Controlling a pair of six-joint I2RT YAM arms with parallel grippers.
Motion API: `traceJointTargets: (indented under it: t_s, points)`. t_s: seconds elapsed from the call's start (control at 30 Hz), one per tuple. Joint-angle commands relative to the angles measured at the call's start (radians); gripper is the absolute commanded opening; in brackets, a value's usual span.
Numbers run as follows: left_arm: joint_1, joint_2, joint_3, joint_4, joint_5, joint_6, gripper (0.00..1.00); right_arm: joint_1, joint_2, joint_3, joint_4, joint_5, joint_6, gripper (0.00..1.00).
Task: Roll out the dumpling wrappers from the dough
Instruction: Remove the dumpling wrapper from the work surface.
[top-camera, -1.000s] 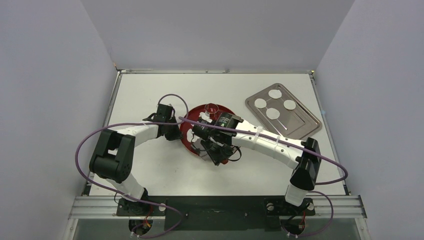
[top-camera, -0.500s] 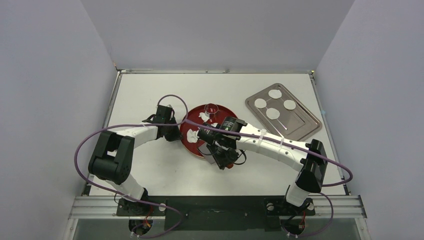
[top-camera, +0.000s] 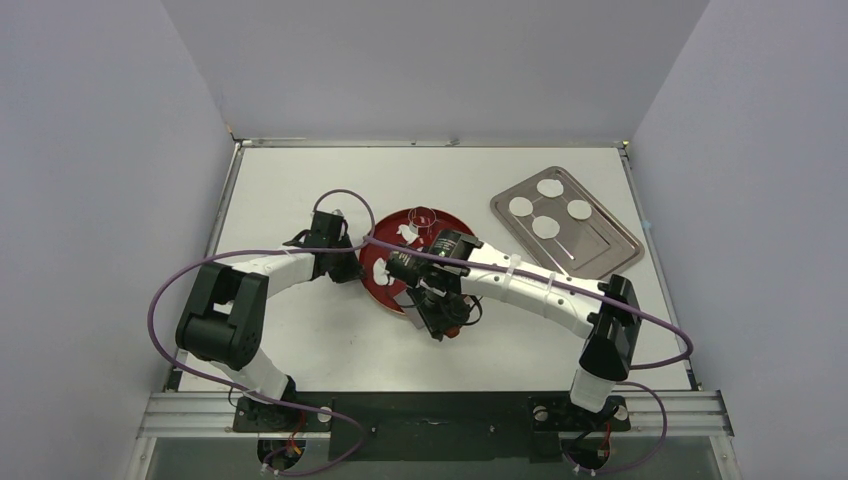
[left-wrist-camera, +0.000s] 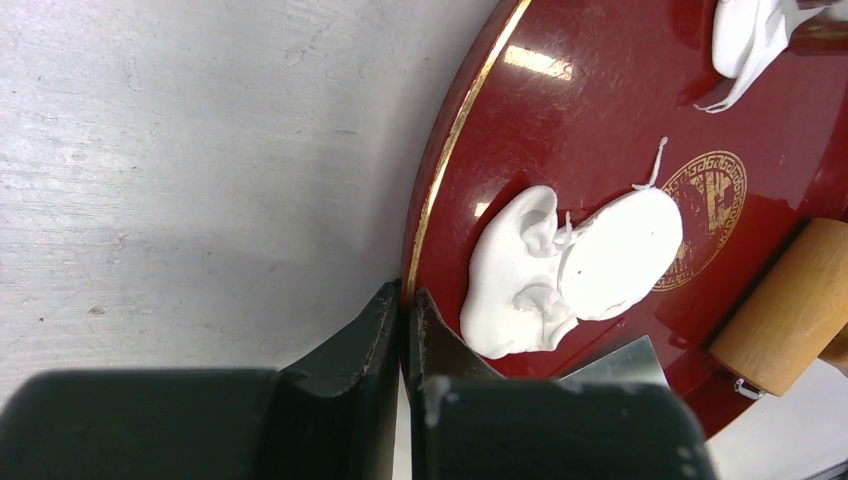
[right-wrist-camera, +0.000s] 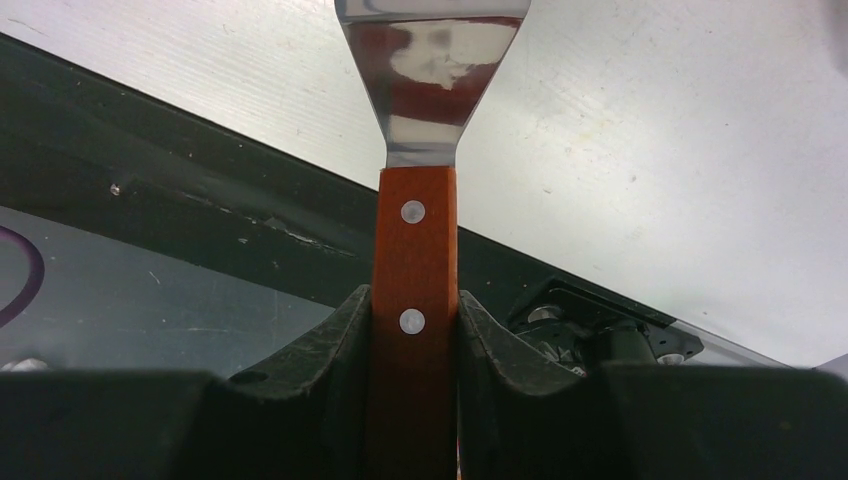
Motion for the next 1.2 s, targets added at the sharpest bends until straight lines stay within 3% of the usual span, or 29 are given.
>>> traceJointTargets:
  t_s: [0.0,0.2,0.6,1.17]
  points:
    - [-0.006,-0.003,-0.028,-0.046,0.04,-0.017,0.0,0.011,0.034,0.06,0.149,-0.006,0.002,0.0]
    - [-0.006,-0.001,-0.028,-0.046,0.038,-0.018,0.0,0.001,0.036,0.056,0.183,0.017,0.006,0.0]
    - [-0.001,-0.005,-0.015,-0.061,0.041,-0.032,0.0,-0.062,-0.108,-0.093,0.213,0.084,0.055,0.0]
    - [-0.003,-0.003,-0.005,-0.075,0.043,-0.034,0.02,-0.046,-0.177,-0.095,0.174,0.073,0.065,0.0]
